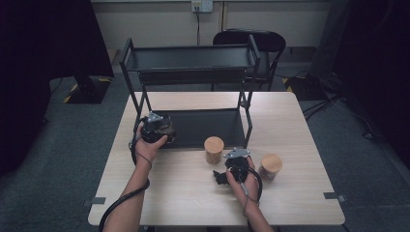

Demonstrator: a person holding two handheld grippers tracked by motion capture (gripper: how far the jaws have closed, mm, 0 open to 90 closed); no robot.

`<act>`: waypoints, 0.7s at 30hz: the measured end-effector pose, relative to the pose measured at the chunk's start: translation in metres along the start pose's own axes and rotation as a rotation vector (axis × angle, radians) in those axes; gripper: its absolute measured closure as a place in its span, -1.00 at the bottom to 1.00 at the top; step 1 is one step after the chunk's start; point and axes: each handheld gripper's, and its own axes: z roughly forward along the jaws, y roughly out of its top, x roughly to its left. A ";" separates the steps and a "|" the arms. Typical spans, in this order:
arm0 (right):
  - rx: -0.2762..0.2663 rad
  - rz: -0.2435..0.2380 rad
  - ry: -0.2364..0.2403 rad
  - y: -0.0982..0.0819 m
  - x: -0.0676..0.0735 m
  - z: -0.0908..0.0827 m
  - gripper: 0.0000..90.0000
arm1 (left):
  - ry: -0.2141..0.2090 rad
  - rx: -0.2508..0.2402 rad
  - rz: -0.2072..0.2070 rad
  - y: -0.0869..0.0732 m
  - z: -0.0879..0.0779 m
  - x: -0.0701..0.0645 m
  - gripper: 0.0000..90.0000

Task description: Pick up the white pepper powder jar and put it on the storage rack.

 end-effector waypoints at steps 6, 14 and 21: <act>0.000 0.000 0.000 0.000 0.000 0.000 -1.00 | 0.007 0.010 -0.002 0.002 0.006 0.000 -0.30; 0.000 0.000 0.000 0.000 0.000 0.000 -1.00 | 0.017 0.027 -0.008 0.001 0.014 0.001 -0.30; 0.000 0.000 0.000 0.000 0.000 0.000 -1.00 | 0.027 0.041 -0.010 0.002 0.018 0.000 -0.30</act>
